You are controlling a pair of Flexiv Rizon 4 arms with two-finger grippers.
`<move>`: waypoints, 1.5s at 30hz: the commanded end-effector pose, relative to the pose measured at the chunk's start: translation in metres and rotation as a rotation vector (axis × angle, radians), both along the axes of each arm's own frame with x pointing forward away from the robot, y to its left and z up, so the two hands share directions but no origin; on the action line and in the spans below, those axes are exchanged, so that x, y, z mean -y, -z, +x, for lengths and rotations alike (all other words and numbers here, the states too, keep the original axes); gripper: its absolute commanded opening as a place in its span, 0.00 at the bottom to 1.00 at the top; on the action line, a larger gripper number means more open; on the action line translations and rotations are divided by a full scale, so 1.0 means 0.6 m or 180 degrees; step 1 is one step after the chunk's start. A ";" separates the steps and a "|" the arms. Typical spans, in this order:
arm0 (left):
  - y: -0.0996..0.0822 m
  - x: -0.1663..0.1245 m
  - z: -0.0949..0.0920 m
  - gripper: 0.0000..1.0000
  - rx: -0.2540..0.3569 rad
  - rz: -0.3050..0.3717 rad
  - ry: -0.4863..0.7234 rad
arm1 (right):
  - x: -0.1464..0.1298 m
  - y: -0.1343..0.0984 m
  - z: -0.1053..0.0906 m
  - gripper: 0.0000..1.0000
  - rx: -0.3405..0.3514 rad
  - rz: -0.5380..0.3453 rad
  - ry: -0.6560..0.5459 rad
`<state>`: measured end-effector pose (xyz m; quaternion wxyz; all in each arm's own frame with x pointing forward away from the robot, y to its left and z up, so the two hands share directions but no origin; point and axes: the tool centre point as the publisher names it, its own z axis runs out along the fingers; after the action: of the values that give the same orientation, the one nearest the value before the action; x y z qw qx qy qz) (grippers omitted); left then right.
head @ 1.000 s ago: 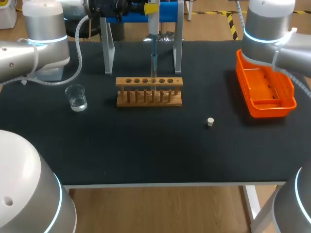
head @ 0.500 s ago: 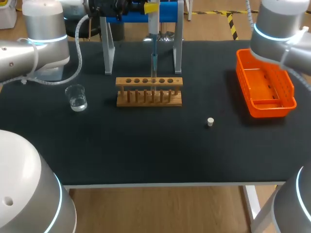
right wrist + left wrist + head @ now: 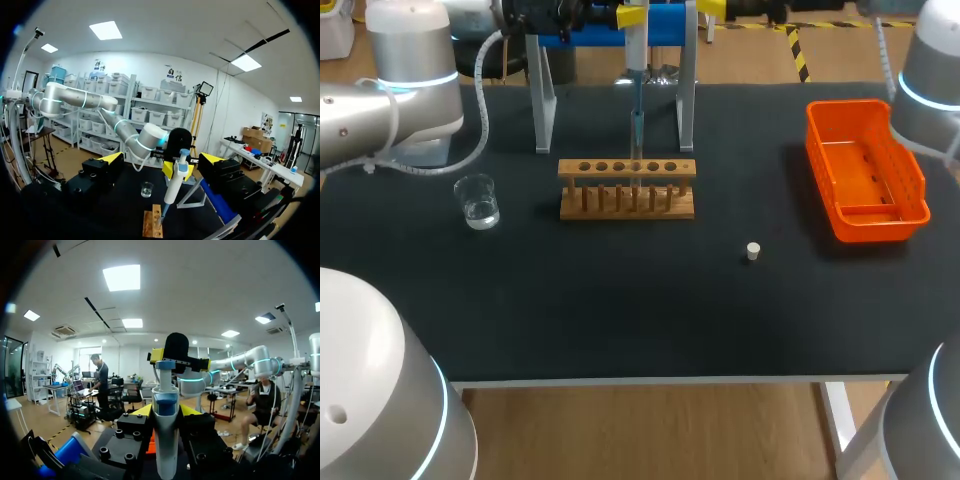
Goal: Invert the test tube, pick up the pipette, mount the tip to pipette, aspirate from beaker and dispense into the tube, eject the tip, return the pipette, and cap with the stopper.
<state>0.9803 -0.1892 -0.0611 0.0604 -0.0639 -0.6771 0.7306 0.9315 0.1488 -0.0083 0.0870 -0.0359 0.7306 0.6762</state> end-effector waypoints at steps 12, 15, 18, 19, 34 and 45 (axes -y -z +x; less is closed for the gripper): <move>-0.001 -0.001 0.002 0.00 0.0000 0.0004 0.0014 | 0.011 0.205 0.020 1.00 -0.0011 -0.0421 -0.0033; -0.001 -0.001 0.002 0.00 0.0000 0.0004 0.0014 | 0.004 0.229 0.025 1.00 -0.0004 -0.0348 -0.0024; -0.001 -0.001 0.002 0.00 0.0000 0.0004 0.0014 | -0.007 0.252 0.028 1.00 0.0022 -0.0384 -0.0049; -0.001 -0.001 0.002 0.00 0.0000 0.0004 0.0014 | -0.011 0.260 0.029 1.00 0.0018 -0.0404 -0.0052; -0.001 -0.001 0.002 0.00 0.0000 0.0004 0.0014 | -0.063 0.355 0.052 1.00 -0.0159 -0.0492 -0.0065; -0.001 -0.001 0.002 0.00 0.0000 0.0004 0.0014 | -0.112 0.423 0.085 1.00 -0.0258 -0.0737 -0.0073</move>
<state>0.9803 -0.1892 -0.0610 0.0604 -0.0639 -0.6771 0.7306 0.9702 0.2048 -0.2538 0.0496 -0.0242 0.8031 0.5933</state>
